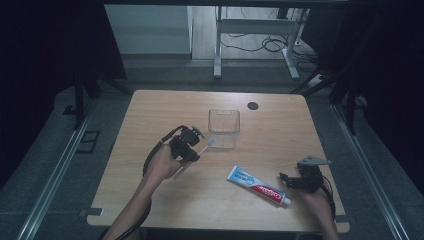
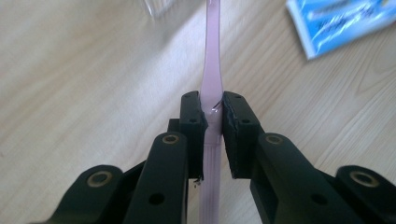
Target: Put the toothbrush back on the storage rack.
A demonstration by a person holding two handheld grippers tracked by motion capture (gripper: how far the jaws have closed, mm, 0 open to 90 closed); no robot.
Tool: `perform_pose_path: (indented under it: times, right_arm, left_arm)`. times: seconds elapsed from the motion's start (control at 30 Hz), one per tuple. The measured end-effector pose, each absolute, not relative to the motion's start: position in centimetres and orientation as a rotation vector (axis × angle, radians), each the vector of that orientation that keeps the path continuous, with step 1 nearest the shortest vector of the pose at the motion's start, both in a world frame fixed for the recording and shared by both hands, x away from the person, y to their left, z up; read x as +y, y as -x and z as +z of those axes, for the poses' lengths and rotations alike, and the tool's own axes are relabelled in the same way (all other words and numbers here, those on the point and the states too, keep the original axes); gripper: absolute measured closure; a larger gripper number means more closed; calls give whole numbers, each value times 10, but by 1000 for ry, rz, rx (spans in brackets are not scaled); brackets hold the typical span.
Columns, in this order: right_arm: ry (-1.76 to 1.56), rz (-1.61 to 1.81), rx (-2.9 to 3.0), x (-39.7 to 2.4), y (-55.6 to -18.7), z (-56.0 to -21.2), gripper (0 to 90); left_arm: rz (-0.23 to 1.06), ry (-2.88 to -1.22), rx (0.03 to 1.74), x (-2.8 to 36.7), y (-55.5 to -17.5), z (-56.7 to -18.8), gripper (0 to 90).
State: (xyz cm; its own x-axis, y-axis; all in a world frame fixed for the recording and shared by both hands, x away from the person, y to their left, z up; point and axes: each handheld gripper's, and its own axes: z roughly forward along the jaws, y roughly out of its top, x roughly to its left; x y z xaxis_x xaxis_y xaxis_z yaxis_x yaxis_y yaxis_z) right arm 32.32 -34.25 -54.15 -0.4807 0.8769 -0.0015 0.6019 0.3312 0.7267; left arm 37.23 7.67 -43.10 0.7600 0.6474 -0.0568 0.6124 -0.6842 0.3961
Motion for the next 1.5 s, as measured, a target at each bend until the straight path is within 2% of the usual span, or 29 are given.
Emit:
perform_pose_path:
  times: [0.5,1.03,1.5]
  right_arm:
    - [-1309,951,2206,-342,-323,-541,141]
    - [-1309,951,2206,-342,-323,-541,140]
    - [-1309,951,2207,-342,-323,-541,139]
  left_arm:
    - [244,-2371,869,79,-375,-402,791]
    - [311,-2160,845,77,-387,-390,792]
    - [370,-2094,826,65,-405,-383,792]
